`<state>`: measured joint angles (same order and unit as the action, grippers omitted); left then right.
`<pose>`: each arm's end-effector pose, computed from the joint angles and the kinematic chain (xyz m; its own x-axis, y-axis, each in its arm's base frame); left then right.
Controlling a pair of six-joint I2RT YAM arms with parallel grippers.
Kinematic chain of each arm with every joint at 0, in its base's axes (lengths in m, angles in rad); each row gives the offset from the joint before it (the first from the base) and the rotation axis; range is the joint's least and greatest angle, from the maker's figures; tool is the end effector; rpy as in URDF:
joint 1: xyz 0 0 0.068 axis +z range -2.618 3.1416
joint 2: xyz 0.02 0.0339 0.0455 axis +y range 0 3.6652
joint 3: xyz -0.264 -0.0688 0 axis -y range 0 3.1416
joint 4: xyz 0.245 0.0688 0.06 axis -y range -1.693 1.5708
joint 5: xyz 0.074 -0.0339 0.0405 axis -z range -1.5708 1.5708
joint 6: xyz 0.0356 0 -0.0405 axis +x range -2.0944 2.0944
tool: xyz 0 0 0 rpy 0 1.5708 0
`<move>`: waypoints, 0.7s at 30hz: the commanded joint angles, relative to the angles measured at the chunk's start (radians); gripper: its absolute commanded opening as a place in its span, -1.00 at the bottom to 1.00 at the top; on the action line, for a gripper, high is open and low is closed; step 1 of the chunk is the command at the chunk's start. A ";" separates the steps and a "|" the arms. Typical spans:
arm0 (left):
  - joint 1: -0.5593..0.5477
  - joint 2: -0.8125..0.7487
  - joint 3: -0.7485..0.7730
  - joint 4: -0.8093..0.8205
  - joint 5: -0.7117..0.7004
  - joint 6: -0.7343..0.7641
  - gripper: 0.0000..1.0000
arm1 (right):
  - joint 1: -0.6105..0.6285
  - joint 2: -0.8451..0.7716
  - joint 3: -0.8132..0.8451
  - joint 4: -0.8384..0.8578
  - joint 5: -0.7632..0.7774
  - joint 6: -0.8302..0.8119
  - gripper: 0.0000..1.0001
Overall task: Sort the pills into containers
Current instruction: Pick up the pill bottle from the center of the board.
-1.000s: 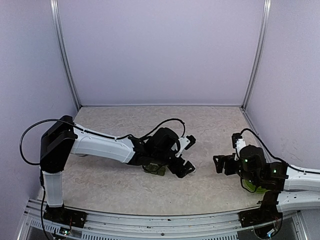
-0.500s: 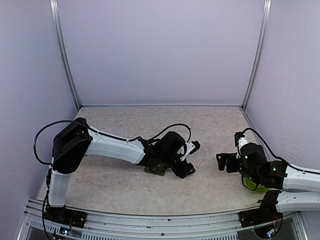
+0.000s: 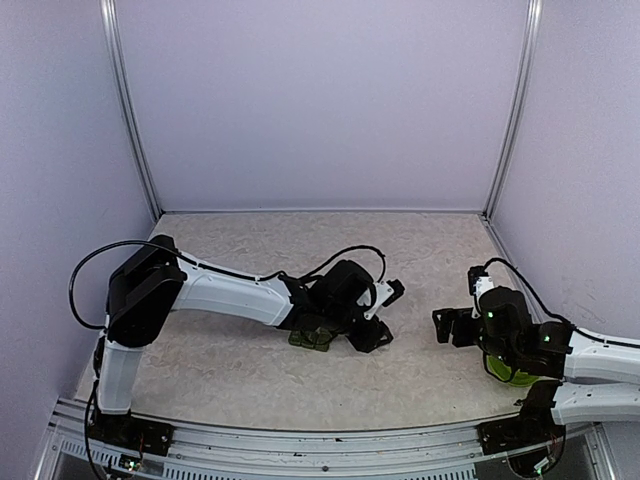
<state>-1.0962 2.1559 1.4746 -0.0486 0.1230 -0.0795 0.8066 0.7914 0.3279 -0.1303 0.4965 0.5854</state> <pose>0.2134 -0.4248 0.1530 -0.3772 0.5617 -0.7364 0.8974 0.4181 -0.1407 0.1283 0.1093 0.1865 -0.5225 0.1570 -0.8381 -0.0875 0.9679 0.2358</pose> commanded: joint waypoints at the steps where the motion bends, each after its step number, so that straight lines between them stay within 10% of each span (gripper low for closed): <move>1: 0.004 0.035 0.039 -0.012 0.026 0.011 -0.02 | -0.014 -0.003 -0.013 0.006 -0.003 0.003 0.98; 21: 0.010 0.050 0.059 -0.013 0.049 0.003 -0.34 | -0.020 0.000 -0.027 0.024 -0.019 -0.006 0.97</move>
<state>-1.0897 2.1933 1.5005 -0.0612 0.1516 -0.0784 0.8017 0.7914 0.3130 -0.1291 0.4824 0.5846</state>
